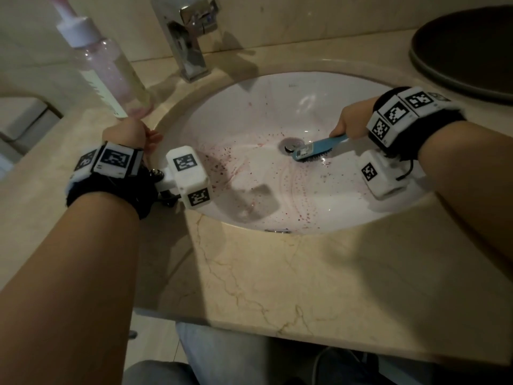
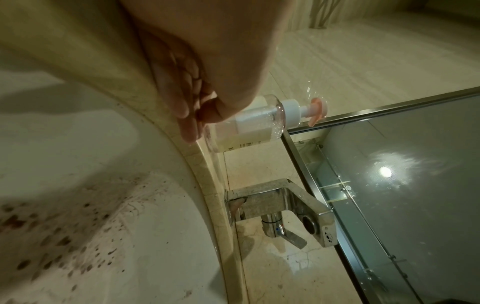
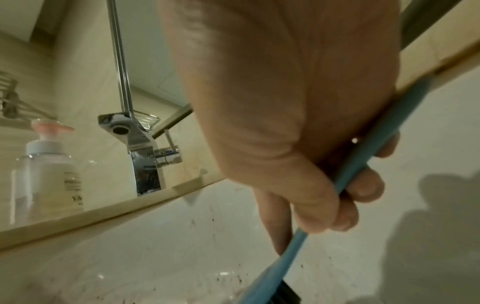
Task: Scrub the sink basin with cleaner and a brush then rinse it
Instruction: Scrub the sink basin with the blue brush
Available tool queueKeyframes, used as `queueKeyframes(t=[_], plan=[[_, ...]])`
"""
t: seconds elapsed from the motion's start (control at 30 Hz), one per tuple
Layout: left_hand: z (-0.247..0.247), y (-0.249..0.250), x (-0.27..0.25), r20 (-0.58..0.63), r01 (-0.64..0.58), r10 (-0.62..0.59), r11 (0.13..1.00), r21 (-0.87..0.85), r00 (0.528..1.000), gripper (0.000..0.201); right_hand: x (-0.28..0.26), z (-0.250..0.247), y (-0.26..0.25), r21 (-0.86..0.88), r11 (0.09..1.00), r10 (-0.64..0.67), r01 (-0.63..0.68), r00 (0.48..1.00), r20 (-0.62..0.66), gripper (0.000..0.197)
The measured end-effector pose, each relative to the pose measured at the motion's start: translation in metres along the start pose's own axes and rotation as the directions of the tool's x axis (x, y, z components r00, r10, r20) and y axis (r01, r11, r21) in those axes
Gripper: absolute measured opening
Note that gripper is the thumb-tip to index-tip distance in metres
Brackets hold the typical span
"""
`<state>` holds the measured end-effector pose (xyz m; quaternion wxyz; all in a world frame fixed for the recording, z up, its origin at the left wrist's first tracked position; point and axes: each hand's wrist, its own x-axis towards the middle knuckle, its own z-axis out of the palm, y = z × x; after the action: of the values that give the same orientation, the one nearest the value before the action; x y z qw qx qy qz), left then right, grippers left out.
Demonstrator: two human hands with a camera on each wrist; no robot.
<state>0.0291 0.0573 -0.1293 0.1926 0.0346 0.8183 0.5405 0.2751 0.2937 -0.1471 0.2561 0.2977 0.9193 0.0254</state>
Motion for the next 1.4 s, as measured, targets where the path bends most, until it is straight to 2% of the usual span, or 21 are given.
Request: queueKeyframes(t=[0.13,0.17,0.2,0.23,0.27,0.3,0.33,0.37,0.43,0.57,0.67,0.77,0.93,1.03,1.1,1.27,1.4], plan=[[0.000,0.013,-0.021,0.023,0.004,-0.002,0.998,-0.059,1.000,0.028,-0.010,-0.016,-0.003,0.144,0.989,-0.017,0.025,0.998,-0.056,0.050],[0.002,0.018,-0.029,0.011,-0.002,0.002,0.997,-0.072,1.000,0.025,-0.012,-0.021,-0.003,0.285,0.957,-0.023,0.047,0.996,-0.085,0.052],[0.006,0.023,-0.039,0.011,-0.012,0.013,0.999,-0.051,1.000,0.024,-0.015,-0.026,-0.004,0.497,0.865,-0.021,0.073,0.994,-0.109,0.053],[0.012,0.030,-0.050,0.043,-0.028,0.029,1.000,-0.014,0.999,0.023,-0.017,-0.031,-0.005,0.708,0.697,-0.023,0.111,0.991,-0.132,0.052],[0.020,0.035,-0.061,0.104,-0.043,0.040,0.999,0.022,0.994,0.022,-0.022,-0.036,-0.007,0.861,0.490,-0.045,0.139,0.990,-0.134,0.047],[0.028,0.041,-0.072,0.189,-0.051,0.038,0.997,0.064,0.981,0.020,-0.030,-0.041,-0.011,0.947,0.284,-0.086,0.147,0.988,-0.128,0.042],[0.036,0.045,-0.083,0.283,-0.055,0.020,0.992,0.115,0.959,0.018,-0.037,-0.045,-0.015,0.982,0.120,-0.137,0.143,0.983,-0.126,0.038],[0.044,0.050,-0.094,0.370,-0.060,-0.009,0.983,0.173,0.929,0.017,-0.045,-0.049,-0.021,0.989,0.004,-0.184,0.146,0.972,-0.143,0.034],[0.058,0.056,-0.111,0.494,-0.102,-0.048,0.956,0.274,0.868,0.017,-0.054,-0.054,-0.032,0.980,-0.123,-0.223,0.155,0.958,-0.179,0.030],[0.073,0.060,-0.132,0.663,-0.232,-0.087,0.897,0.377,0.744,0.028,-0.059,-0.061,-0.056,0.957,-0.259,-0.126,0.129,0.978,-0.166,0.027],[0.074,0.060,-0.140,0.714,-0.271,-0.101,0.881,0.388,0.693,0.031,-0.058,-0.066,-0.067,0.916,-0.385,-0.052,0.113,0.988,-0.144,0.030],[0.074,0.058,-0.144,0.720,-0.276,-0.057,0.900,0.337,0.692,0.026,-0.056,-0.066,-0.075,0.926,-0.361,-0.025,0.107,0.992,-0.124,0.033],[0.076,0.057,-0.149,0.680,-0.240,-0.019,0.928,0.285,0.733,0.018,-0.056,-0.063,-0.073,0.942,-0.323,-0.012,0.093,0.995,-0.103,0.029],[0.077,0.060,-0.147,0.679,-0.201,-0.035,0.943,0.266,0.733,0.020,-0.061,-0.059,-0.054,0.970,-0.233,-0.025,0.064,0.997,-0.072,0.021],[0.077,0.063,-0.144,0.669,-0.187,-0.031,0.949,0.252,0.743,0.025,-0.067,-0.055,-0.031,0.980,-0.191,0.041,0.051,0.998,-0.044,0.013],[0.082,0.064,-0.138,0.590,-0.175,0.025,0.964,0.200,0.807,0.023,-0.080,-0.031,0.036,0.979,-0.203,0.239,0.012,0.970,0.037,0.013],[0.091,0.063,-0.133,0.563,-0.149,0.030,0.975,0.167,0.826,0.023,-0.080,-0.010,0.066,0.957,-0.291,0.378,0.003,0.919,0.112,0.022]])
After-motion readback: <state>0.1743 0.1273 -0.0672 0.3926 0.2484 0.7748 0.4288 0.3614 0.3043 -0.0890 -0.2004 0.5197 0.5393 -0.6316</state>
